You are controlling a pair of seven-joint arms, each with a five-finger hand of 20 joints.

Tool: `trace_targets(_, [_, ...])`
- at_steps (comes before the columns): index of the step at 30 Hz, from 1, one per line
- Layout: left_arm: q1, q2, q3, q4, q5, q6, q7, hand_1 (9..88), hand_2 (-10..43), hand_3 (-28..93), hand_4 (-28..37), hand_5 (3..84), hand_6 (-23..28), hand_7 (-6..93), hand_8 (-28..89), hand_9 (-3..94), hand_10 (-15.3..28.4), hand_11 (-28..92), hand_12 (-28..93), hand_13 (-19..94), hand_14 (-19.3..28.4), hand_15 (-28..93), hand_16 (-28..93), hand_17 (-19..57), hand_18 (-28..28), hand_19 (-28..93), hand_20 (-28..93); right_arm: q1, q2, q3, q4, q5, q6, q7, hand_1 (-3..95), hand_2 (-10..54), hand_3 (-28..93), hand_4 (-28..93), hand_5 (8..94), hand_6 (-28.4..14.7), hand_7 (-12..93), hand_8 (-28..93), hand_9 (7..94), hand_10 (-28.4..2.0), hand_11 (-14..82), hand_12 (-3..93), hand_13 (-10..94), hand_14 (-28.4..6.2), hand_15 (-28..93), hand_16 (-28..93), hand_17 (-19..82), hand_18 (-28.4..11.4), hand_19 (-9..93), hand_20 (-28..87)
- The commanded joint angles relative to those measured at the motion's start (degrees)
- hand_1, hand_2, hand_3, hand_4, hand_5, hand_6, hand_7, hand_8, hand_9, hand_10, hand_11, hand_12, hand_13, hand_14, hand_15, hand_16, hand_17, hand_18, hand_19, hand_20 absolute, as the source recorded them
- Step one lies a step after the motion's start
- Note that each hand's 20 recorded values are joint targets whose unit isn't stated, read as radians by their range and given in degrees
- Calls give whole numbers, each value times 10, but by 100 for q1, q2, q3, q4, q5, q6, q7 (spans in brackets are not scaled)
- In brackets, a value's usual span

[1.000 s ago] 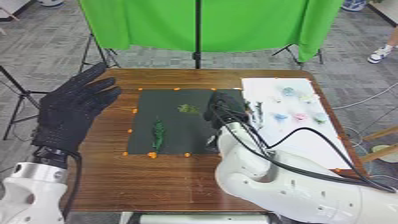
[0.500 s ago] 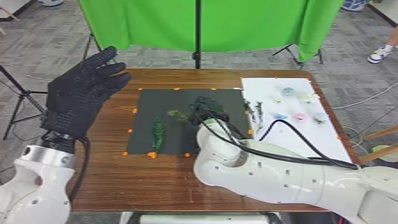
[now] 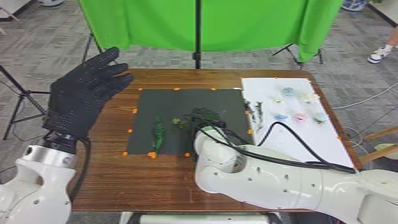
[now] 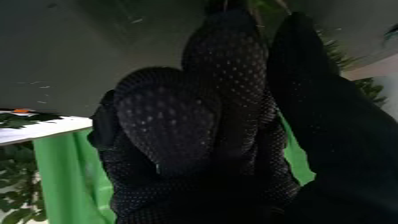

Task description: Arrange flowers

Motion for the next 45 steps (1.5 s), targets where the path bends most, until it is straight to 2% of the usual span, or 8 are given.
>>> trace_targets(1, [-17,12,20,36,-21,-60,-13,234,72,767,-225,371,105,152,-97,327,218,266,108,239,284,496,-89,-101,284,595,63,-24,-104,2,-161,44,-288,-89,462,-95,709,-267,937,-8,210,59,937,-106,452,145,935,-67,606,205,479,-246,932,285])
trace_targets(11, [-16,2,42,38,-33,-11,-48,235,74,767,-224,371,105,152,-97,328,218,267,108,239,284,497,-90,-101,284,595,62,-67,-119,22,-292,-5,-238,-132,431,-95,724,-258,937,0,238,3,937,-108,475,136,937,-69,621,195,480,-249,932,285])
trace_targets(14, [-31,-23,39,40,-16,-10,-99,235,74,768,-223,371,105,152,-97,327,218,268,108,239,284,497,-90,-101,284,595,62,36,-108,-38,-257,43,-157,-65,399,-68,731,-247,937,4,270,-129,937,-109,480,134,937,-69,628,188,482,-250,932,285])
trace_targets(19, [-20,11,46,35,-44,29,-60,236,74,768,-222,371,106,152,-97,328,219,267,108,239,284,498,-90,-101,284,596,61,7,-97,10,-286,87,-159,-93,391,-40,732,-249,937,9,301,-135,937,-107,498,129,937,-73,643,181,487,-253,932,291])
trace_targets(24, [2,-63,15,21,-20,26,-147,237,75,767,-222,371,105,153,-98,328,219,268,108,239,284,497,-91,-101,284,596,61,-32,-67,2,-376,9,-225,-80,390,-33,735,-246,937,10,337,-147,937,-105,517,119,937,-76,663,166,491,-254,932,294])
trace_targets(30, [327,-191,-208,-114,-11,150,-254,236,75,768,-222,371,105,154,-98,327,218,268,108,239,284,499,-90,-101,284,596,61,-259,152,293,-676,-410,-378,-188,382,-29,735,-240,937,12,355,-151,937,-104,531,114,937,-77,680,155,493,-255,932,295])
trace_targets(35, [583,-219,-338,-189,-39,261,-185,236,75,769,-222,371,105,154,-99,328,219,269,108,239,284,499,-91,-101,284,597,61,-490,678,687,-968,-992,-291,-235,374,-39,731,-236,937,10,331,-155,937,-108,516,116,937,-72,669,155,490,-255,932,292])
trace_targets(45, [1367,-324,-834,-374,-83,364,-67,234,73,769,-224,371,105,154,-98,326,218,267,107,239,284,500,-91,-101,284,597,60,-1083,1793,1894,-1065,-1137,715,-3,356,-43,716,-224,921,-8,171,-107,937,-116,390,143,930,-71,566,198,451,-254,932,196])
